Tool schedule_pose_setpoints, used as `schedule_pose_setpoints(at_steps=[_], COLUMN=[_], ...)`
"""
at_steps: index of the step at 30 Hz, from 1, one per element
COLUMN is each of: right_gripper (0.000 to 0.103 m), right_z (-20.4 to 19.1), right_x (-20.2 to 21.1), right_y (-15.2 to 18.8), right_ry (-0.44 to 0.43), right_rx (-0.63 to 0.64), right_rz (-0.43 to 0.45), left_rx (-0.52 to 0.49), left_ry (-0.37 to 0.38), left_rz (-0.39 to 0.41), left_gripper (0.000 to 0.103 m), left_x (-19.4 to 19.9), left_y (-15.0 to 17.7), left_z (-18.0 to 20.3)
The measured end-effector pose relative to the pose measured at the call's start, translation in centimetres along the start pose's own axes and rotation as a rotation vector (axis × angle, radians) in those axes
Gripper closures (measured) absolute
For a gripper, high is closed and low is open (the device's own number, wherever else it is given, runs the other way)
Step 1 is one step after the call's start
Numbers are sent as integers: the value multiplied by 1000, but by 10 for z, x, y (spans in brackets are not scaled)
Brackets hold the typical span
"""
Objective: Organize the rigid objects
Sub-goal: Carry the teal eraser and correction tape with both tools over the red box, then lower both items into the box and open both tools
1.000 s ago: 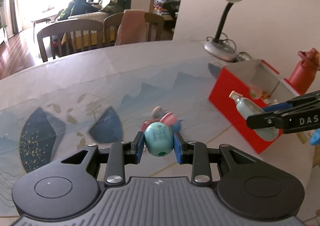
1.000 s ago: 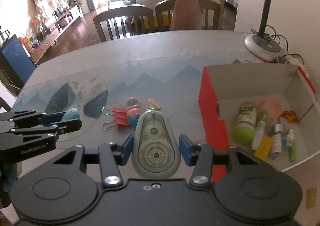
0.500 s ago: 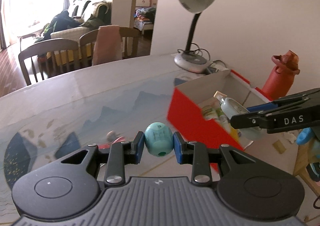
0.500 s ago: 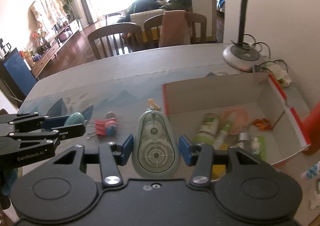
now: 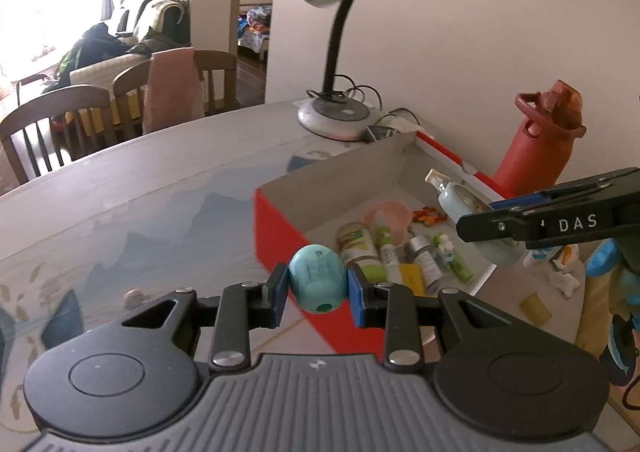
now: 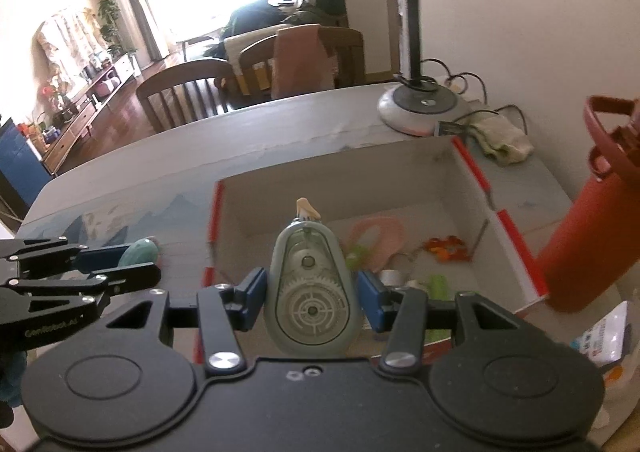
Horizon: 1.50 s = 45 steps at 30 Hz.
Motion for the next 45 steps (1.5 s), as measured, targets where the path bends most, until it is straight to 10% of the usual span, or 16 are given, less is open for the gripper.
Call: schedule_pose_setpoints(at_steps=[19, 45], right_gripper=[54, 54], right_z=[67, 62], right_x=[-49, -100], right_y=[5, 20], right_ry=[56, 101], right_rx=[-31, 86], right_rz=[-37, -97], left_rx=[-45, 10], left_ry=[31, 21], left_rz=[-118, -296], left_gripper=[72, 72], left_x=[-103, -225], left_y=[-30, -42], left_z=[38, 27])
Point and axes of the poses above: each gripper's, at about its wrist camera, not at the fingertips, and x roughly against the way its jaws point, z to its right, y to its underside, the point moved 8 cm from there along -x, roughly the way its jaws point, and after that the axes turned 13 degrees about y, right-handed, at the moved point
